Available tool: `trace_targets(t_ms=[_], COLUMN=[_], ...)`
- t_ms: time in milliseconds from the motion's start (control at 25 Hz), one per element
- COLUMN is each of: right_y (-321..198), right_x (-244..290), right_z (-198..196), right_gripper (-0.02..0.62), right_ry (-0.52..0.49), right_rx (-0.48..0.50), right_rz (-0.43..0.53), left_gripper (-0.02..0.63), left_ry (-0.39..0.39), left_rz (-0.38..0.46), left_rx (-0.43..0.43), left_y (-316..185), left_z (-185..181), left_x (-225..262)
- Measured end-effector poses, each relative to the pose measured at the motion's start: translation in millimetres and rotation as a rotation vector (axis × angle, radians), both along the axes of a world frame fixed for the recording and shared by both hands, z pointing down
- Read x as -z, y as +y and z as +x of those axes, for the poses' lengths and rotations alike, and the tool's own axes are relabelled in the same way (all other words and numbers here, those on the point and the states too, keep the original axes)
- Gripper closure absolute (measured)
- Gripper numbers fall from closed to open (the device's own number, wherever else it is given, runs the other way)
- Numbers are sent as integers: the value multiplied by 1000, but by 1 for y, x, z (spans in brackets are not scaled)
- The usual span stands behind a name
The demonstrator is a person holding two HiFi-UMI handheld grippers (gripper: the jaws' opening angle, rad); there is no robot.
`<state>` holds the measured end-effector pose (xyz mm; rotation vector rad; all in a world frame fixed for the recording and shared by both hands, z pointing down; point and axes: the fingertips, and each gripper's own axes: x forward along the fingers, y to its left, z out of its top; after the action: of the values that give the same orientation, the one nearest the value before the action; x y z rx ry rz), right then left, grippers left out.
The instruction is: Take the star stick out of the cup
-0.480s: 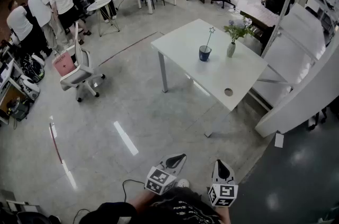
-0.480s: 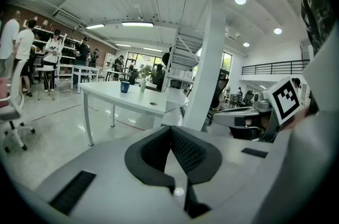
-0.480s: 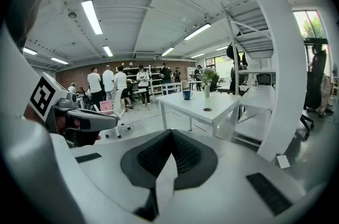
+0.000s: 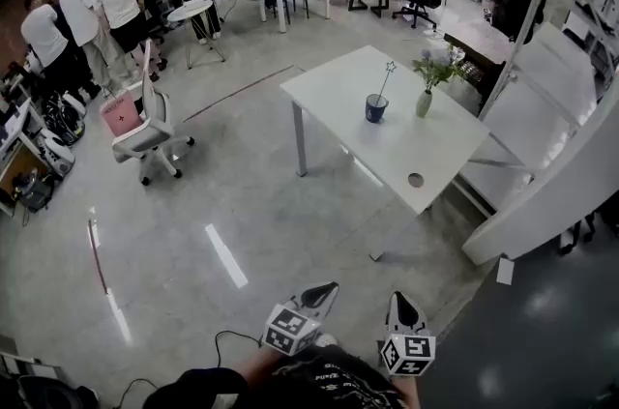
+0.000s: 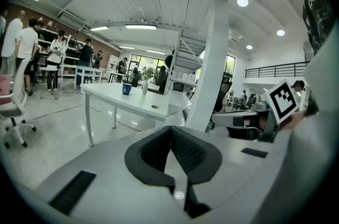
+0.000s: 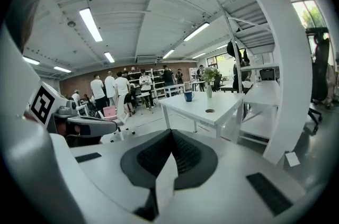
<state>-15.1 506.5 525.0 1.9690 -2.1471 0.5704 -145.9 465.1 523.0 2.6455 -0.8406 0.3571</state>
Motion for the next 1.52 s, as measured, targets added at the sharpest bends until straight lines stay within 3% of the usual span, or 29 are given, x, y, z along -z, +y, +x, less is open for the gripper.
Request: trace_targets(t_ms=[240, 400, 600, 1120, 1520], right_y=[-15, -20, -41, -233, -302], right_x=[-10, -21, -30, -8, -19], right_z=[22, 15, 17, 11, -18], right_gripper=[586, 586, 588, 586, 588], right_ry=[-26, -59, -81, -21, -42], right_rx=[14, 31, -14, -27, -73], right_rz=[9, -9, -23, 31, 16], left_gripper=[586, 586, 586, 586, 586], left_ry=[2, -10, 0, 61, 62], left_rz=[7, -19, -4, -4, -1], left_rx=[10, 13, -29, -49, -125], left_y=[-8, -16, -45, -244, -326], left_z=[14, 13, 22, 22, 9], left_x=[-13, -24, -25, -21, -29])
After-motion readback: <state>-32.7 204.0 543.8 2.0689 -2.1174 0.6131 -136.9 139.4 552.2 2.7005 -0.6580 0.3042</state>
